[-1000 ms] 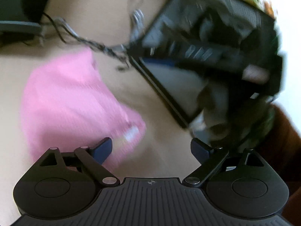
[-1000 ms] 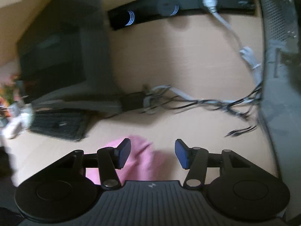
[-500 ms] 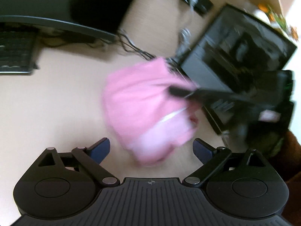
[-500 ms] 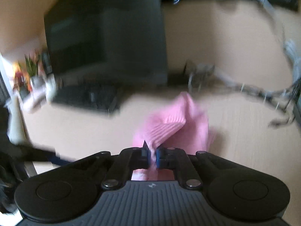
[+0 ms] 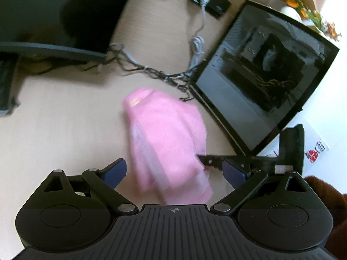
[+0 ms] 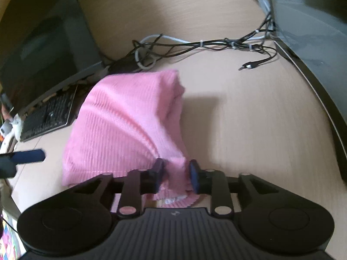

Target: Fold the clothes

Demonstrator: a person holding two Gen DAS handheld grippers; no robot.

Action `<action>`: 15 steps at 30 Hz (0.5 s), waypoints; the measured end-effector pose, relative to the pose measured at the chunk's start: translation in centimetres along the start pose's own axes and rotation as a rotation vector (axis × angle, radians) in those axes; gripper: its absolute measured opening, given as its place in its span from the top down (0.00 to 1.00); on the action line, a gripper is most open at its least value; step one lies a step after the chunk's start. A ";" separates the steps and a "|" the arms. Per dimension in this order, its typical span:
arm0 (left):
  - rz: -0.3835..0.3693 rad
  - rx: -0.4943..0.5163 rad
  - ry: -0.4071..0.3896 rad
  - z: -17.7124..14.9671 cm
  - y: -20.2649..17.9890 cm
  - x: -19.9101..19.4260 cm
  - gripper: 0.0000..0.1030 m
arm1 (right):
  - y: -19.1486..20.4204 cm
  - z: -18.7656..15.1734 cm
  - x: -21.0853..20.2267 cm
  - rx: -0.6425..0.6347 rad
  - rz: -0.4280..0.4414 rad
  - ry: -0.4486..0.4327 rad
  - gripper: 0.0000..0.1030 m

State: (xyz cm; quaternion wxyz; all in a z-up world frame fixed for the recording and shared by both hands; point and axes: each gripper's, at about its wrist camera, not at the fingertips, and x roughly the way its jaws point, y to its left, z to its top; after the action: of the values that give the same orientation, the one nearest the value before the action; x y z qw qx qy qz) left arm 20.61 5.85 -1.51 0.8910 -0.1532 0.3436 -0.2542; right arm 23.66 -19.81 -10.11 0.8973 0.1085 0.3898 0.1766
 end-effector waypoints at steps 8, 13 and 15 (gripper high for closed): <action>-0.018 0.045 0.013 1.5 -1.4 5.2 0.24 | 1.8 2.4 -3.7 -0.112 -0.022 -0.098 0.20; -0.017 0.083 0.063 0.5 -1.6 6.9 0.25 | 2.8 6.0 -4.1 -0.149 0.008 -0.173 0.00; -0.015 0.106 0.069 0.3 -1.9 7.3 0.23 | 3.7 7.9 -2.6 -0.170 -0.001 -0.176 0.00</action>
State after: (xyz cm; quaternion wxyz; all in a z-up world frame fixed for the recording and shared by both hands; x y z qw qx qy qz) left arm 24.77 0.21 -4.31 0.8835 -0.0994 0.3592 -0.2837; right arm 26.99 -17.94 -1.86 0.9342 0.0468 0.2930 0.1983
